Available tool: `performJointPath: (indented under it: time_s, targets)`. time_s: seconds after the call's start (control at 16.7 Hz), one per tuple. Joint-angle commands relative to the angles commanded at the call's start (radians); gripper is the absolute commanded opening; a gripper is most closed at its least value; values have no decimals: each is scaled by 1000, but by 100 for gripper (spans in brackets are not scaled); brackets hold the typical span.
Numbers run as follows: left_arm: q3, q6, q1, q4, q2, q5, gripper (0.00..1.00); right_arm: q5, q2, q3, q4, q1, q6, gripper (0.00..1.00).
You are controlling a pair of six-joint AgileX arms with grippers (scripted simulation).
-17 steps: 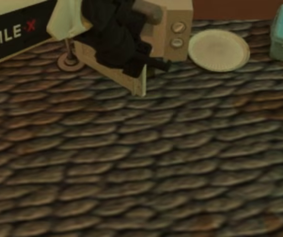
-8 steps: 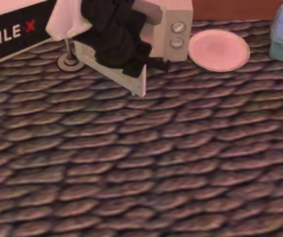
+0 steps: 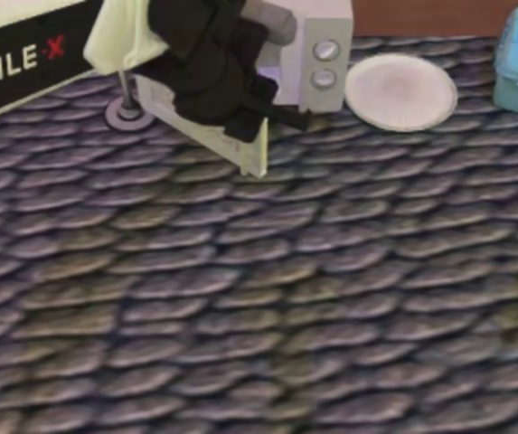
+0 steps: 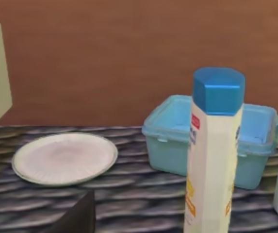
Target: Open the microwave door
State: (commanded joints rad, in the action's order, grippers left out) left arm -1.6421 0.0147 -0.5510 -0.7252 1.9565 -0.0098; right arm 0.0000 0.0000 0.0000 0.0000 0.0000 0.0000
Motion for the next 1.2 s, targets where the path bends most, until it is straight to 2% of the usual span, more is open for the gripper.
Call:
performJointPath:
  time_s: [0.24, 0.6, 1.2]
  targets:
    - [14, -11, -1, 2, -4, 13, 0, 0, 0, 0, 0, 0, 0, 100]
    - [95, -140, 44, 20, -71, 81, 0, 0, 0, 0, 0, 0, 0, 100]
    - [100, -146, 46, 21, -74, 85, 0, 0, 0, 0, 0, 0, 0, 100]
